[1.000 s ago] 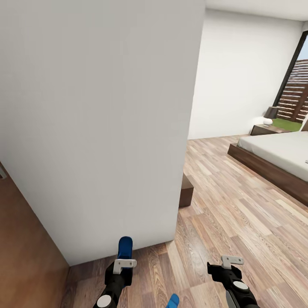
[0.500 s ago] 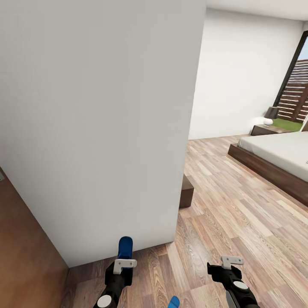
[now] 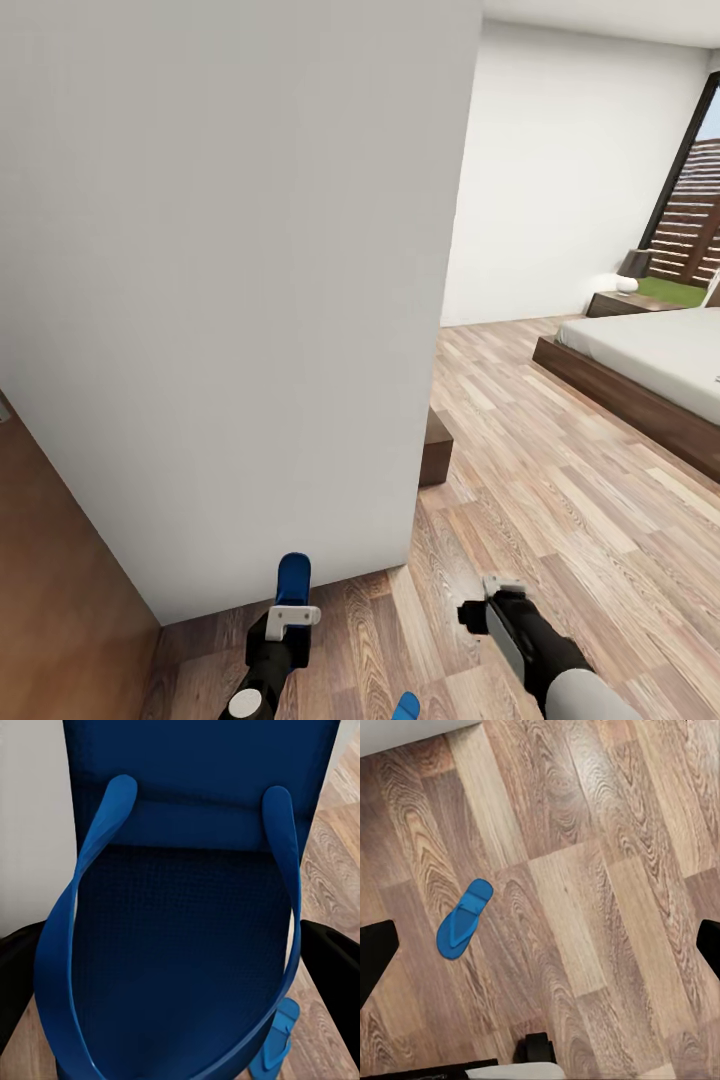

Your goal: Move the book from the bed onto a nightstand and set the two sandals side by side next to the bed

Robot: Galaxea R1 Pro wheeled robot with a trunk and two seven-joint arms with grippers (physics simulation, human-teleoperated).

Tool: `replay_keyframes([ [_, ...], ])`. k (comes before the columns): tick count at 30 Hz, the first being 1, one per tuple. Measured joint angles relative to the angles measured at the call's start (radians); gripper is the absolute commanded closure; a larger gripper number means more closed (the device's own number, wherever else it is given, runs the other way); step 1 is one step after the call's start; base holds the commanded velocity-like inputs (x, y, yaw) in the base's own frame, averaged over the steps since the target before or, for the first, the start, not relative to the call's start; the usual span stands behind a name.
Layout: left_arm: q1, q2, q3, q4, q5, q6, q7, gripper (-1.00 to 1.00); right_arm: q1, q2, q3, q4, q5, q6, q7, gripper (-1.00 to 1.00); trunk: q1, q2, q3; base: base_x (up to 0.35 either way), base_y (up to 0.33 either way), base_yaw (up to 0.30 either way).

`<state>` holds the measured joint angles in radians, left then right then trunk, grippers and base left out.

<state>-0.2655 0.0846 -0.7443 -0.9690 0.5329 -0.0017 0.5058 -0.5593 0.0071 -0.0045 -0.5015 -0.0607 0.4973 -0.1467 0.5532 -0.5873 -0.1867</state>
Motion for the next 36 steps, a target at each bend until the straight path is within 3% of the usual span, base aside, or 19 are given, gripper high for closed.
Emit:
replay_keyframes([
  [2,0.0,-0.001,0.0,0.0,0.0,0.0,0.009,1.0,-0.065,0.025,0.0,0.088,-0.001,-0.012,0.0,-1.0,0.0,0.0,0.0,0.0,0.0,0.0],
  [3,0.0,-0.002,-0.002,-0.001,0.001,0.002,0.028,1.0,-0.113,0.049,-0.001,0.167,-0.004,-0.027,-0.001,-1.0,0.0,0.0,0.0,0.0,0.0,0.0],
  [7,-0.002,-0.014,-0.008,-0.008,0.005,0.045,0.07,1.0,-0.156,0.087,-0.003,0.252,-0.019,-0.041,-0.003,-1.0,0.0,0.0,0.0,0.0,0.0,0.0],
  [9,-0.005,-0.032,-0.008,-0.01,0.005,0.112,0.087,1.0,-0.166,0.098,-0.004,0.276,-0.046,-0.042,-0.003,-1.0,0.0,0.0,0.0,0.0,0.0,0.0],
  [12,-0.007,-0.05,-0.006,-0.011,0.003,0.195,0.102,1.0,-0.172,0.104,-0.004,0.293,-0.097,-0.045,-0.003,-1.0,0.0,0.0,0.0,0.0,0.0,0.0],
  [17,-0.009,-0.06,-0.004,-0.013,0.003,0.249,0.109,1.0,-0.176,0.109,-0.003,0.297,-0.151,-0.07,-0.002,-1.0,0.0,0.0,0.0,0.0,0.0,0.0],
  [23,-0.009,-0.062,-0.003,-0.014,0.003,0.262,0.111,1.0,-0.177,0.11,-0.004,0.297,-0.167,-0.081,-0.006,-1.0,0.0,0.0,0.0,0.0,0.0,0.0],
  [29,-0.009,-0.064,0.013,-0.014,0.004,0.264,0.111,1.0,-0.177,0.111,-0.005,0.296,-0.191,-0.081,-0.008,-1.0,0.023,-0.042,-0.018,0.0,0.0,0.0],
  [30,-0.009,-0.064,0.021,-0.014,0.003,0.265,0.112,1.0,-0.177,0.11,-0.005,0.295,-0.22,-0.08,-0.02,-1.0,0.027,-0.049,-0.022,0.0,0.0,0.0],
  [36,-0.009,-0.063,0.025,-0.014,0.004,0.263,0.111,1.0,-0.177,0.109,-0.006,0.294,-0.248,-0.08,-0.063,-1.0,0.05,-0.091,-0.049,0.0,0.0,0.0],
])
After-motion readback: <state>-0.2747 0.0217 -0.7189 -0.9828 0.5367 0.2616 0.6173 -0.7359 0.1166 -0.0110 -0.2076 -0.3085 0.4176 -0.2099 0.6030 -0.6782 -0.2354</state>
